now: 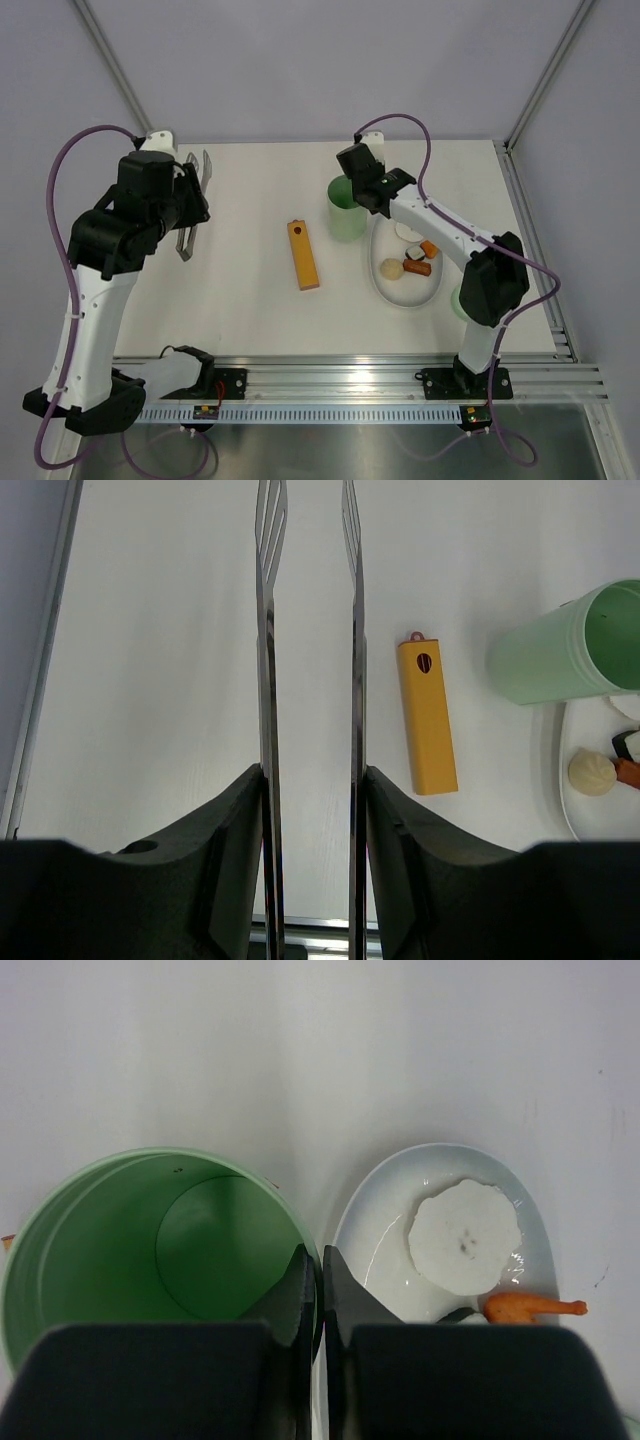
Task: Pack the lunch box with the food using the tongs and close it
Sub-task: Place the packing box at the center of the board.
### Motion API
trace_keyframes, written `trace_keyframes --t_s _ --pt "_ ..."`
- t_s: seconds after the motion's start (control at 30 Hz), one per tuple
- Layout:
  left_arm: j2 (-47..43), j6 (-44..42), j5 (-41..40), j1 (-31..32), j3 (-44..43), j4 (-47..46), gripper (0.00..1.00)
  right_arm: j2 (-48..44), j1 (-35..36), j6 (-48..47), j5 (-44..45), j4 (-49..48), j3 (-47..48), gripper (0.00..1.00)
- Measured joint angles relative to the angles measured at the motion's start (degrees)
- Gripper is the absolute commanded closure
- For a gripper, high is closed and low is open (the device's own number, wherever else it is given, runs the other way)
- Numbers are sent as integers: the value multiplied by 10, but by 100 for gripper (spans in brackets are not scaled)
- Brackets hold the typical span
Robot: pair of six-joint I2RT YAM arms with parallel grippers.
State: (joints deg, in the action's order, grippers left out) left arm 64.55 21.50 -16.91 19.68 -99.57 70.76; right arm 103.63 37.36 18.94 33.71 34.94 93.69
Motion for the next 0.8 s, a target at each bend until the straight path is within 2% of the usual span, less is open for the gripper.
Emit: trace_keyframes --t_s 0.37,0.4,0.47,0.5,0.53,0.57,0.6,0.67,0.8 --pt "-1 1 29 0 42 -16 56 85 -23 -8 -34 -34 26 100" --pt "-1 0 31 0 45 -16 56 89 -23 -8 -34 -36 30 97" --pt "-1 0 37 0 50 -17 55 97 -23 -8 -34 -41 37 85" --pt "-1 0 39 0 52 -17 55 99 -23 -7 -34 -41 40 64" --pt "-1 0 43 0 54 -18 55 101 -23 -4 -34 -41 42 53" --pt "-2 -1 47 0 56 -18 55 101 -23 -6 -34 -41 43 47" --pt "-2 -1 50 0 56 -18 56 101 -23 -7 -34 -41 44 35" --pt "-3 -2 57 0 63 -21 56 101 -23 -9 -34 -42 46 29" --pt "-9 -3 74 1 84 -26 56 99 -24 -10 -34 -36 53 25"
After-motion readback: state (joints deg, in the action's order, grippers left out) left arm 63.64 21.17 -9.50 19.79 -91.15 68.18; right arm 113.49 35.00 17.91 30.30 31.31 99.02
